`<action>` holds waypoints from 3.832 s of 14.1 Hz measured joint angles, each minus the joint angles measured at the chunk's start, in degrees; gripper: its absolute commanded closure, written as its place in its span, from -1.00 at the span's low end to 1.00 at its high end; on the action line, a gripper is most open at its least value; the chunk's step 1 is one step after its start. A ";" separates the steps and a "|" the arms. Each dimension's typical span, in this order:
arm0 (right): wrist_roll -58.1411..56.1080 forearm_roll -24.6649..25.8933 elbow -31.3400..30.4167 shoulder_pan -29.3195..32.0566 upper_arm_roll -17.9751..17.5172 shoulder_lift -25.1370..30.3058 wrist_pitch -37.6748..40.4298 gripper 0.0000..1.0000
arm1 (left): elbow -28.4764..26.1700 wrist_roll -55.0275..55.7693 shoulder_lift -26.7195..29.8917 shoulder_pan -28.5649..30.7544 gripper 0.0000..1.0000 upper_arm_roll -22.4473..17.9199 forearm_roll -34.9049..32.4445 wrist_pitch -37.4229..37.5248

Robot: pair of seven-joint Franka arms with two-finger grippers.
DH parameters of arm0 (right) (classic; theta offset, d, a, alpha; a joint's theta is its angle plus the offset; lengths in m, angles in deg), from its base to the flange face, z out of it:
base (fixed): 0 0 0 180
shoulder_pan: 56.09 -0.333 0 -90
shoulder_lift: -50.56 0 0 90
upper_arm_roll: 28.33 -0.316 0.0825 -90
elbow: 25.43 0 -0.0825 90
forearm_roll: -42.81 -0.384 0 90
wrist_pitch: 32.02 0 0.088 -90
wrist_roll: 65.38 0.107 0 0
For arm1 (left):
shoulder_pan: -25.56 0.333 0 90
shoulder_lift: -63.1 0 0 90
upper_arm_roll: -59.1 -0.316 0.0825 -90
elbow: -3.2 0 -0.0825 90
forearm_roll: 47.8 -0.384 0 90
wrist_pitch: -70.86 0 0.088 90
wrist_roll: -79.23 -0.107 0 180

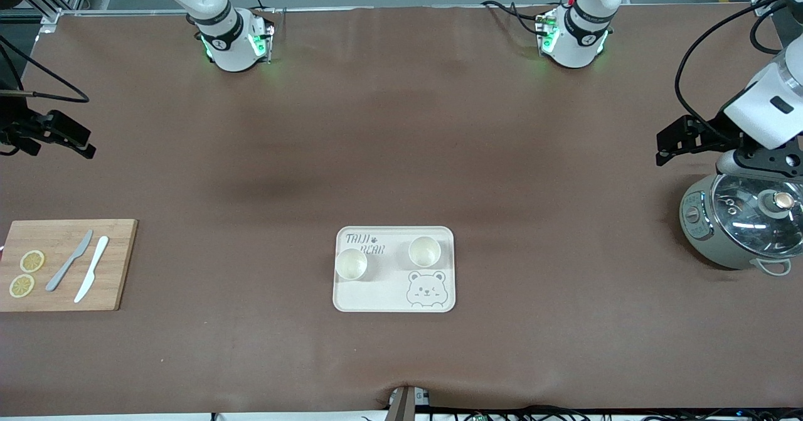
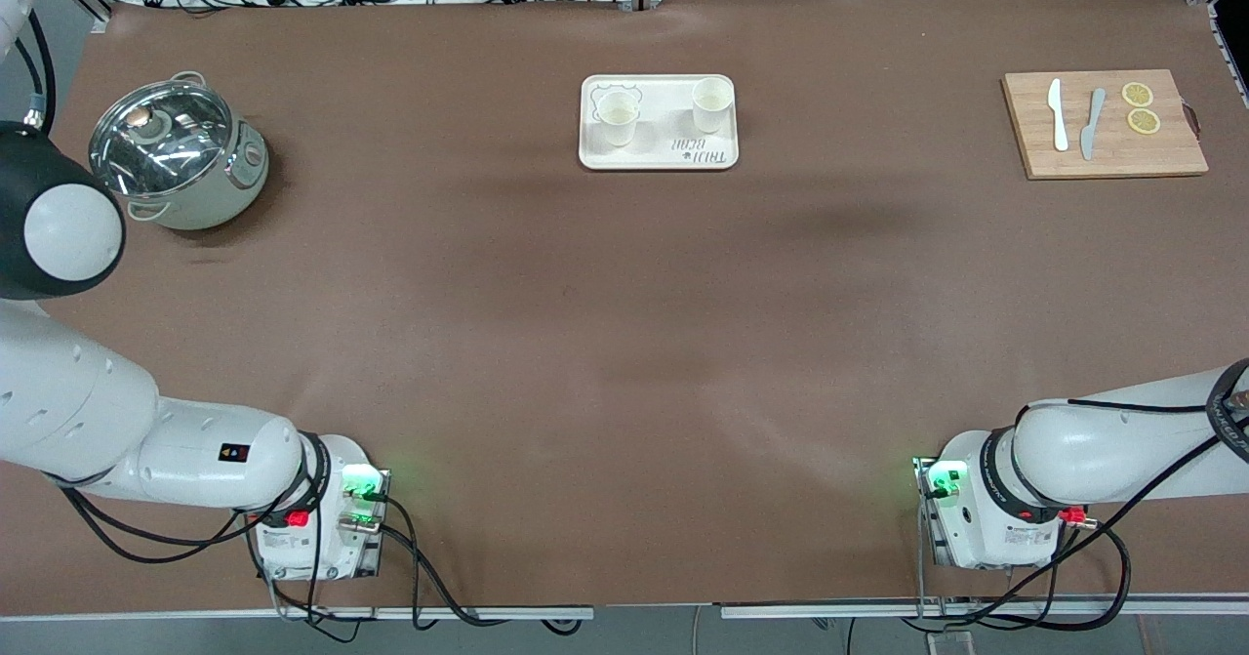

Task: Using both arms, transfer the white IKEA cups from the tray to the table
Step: 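Lower the left gripper onto a white cup on the tray and grasp it, then reach the right gripper over the other white cup on the tray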

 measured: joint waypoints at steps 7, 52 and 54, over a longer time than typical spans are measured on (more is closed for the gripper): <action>0.00 0.00 0.00 0.00 0.00 0.00 0.00 -1.00 | -0.49 1.32 -1.58 -0.84 -1.00 0.51 2.47 -0.07; 17.80 -17.76 12.17 -16.08 -0.06 -36.73 -23.03 -1.00 | 8.86 28.44 -44.66 -27.95 1.00 -1.59 3.42 -42.90; 21.72 -17.15 15.38 -17.84 -0.02 -39.76 -23.48 -1.00 | 8.85 30.65 -44.82 -27.83 1.00 -1.62 3.42 -43.08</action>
